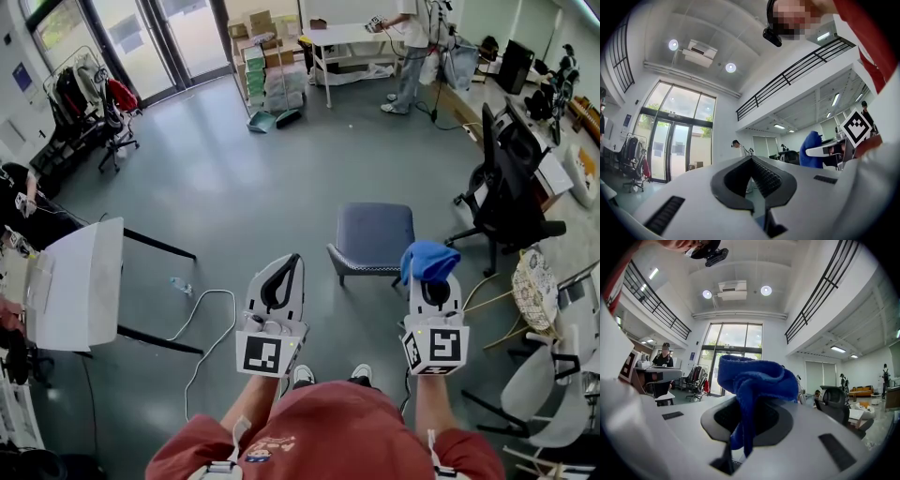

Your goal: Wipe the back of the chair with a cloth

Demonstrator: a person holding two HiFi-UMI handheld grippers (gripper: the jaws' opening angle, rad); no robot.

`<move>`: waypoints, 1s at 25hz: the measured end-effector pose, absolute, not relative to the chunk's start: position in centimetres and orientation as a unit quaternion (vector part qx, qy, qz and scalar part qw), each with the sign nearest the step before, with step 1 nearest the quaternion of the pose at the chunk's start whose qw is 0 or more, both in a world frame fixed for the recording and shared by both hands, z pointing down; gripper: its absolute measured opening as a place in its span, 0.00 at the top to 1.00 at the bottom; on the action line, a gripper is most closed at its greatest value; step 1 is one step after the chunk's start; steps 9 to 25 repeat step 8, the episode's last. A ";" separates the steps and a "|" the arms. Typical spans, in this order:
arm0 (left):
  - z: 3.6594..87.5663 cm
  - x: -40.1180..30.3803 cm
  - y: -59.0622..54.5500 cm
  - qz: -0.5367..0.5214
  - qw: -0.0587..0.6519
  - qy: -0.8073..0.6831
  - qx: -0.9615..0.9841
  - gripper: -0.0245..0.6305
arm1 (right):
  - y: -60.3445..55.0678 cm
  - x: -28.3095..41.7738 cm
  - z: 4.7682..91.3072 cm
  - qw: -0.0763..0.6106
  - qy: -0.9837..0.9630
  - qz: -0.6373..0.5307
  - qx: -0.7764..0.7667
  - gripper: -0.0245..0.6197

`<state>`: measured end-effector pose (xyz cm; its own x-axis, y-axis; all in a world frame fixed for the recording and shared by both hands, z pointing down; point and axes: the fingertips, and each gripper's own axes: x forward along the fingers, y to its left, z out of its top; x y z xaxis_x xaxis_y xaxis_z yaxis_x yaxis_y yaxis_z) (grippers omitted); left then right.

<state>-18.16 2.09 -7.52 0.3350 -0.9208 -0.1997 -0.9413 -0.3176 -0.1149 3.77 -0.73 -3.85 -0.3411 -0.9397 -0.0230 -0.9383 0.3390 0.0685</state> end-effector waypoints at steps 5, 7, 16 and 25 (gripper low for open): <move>-6.9 -18.2 2.3 0.043 0.101 0.577 -0.809 0.95 | -0.5 3.6 -3.4 0.012 -0.820 -0.033 0.572 0.87; -6.3 -18.0 2.3 0.032 0.096 0.576 -0.811 0.95 | -0.6 3.6 -3.1 0.014 -0.820 -0.033 0.571 0.87; -5.9 -17.9 2.2 0.024 0.093 0.574 -0.813 0.95 | -0.6 3.7 -3.0 0.015 -0.821 -0.033 0.570 0.87; -5.9 -17.9 2.2 0.024 0.093 0.574 -0.813 0.95 | -0.6 3.7 -3.0 0.015 -0.821 -0.033 0.570 0.87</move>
